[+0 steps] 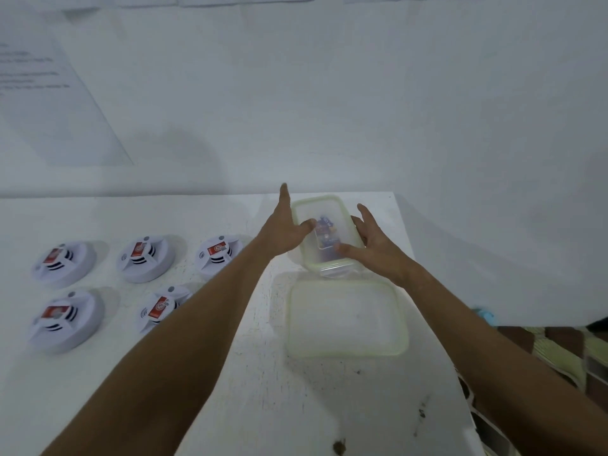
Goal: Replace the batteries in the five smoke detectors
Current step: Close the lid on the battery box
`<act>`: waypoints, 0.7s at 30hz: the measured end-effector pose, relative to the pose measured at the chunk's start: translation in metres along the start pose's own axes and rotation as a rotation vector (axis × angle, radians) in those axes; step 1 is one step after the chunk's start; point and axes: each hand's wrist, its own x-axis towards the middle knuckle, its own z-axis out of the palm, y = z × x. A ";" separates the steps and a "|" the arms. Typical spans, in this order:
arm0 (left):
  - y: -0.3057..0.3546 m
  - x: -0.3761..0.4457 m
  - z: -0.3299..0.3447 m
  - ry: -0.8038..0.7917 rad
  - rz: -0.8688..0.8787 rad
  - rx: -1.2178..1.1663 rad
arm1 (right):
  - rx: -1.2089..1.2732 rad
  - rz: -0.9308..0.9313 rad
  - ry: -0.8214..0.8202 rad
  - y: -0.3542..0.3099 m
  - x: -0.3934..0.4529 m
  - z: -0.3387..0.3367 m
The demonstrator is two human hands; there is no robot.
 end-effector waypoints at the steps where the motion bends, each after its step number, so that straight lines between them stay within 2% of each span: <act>1: 0.001 0.001 -0.002 -0.030 0.024 0.043 | -0.011 0.002 -0.004 0.001 -0.001 -0.002; 5: 0.000 0.002 -0.012 -0.054 0.050 0.127 | -0.108 0.022 0.066 -0.004 -0.002 -0.008; 9: 0.000 -0.012 -0.018 0.059 0.040 0.318 | -0.159 0.034 0.328 -0.010 0.003 -0.016; 12: 0.004 -0.031 -0.009 0.064 0.011 0.377 | -0.108 0.074 0.452 -0.009 0.009 -0.018; 15: 0.005 -0.041 0.004 0.100 -0.021 0.337 | -0.016 0.035 0.378 -0.006 0.009 -0.010; 21: 0.001 -0.046 0.017 0.082 -0.033 0.002 | 0.088 -0.049 0.246 0.007 -0.005 -0.004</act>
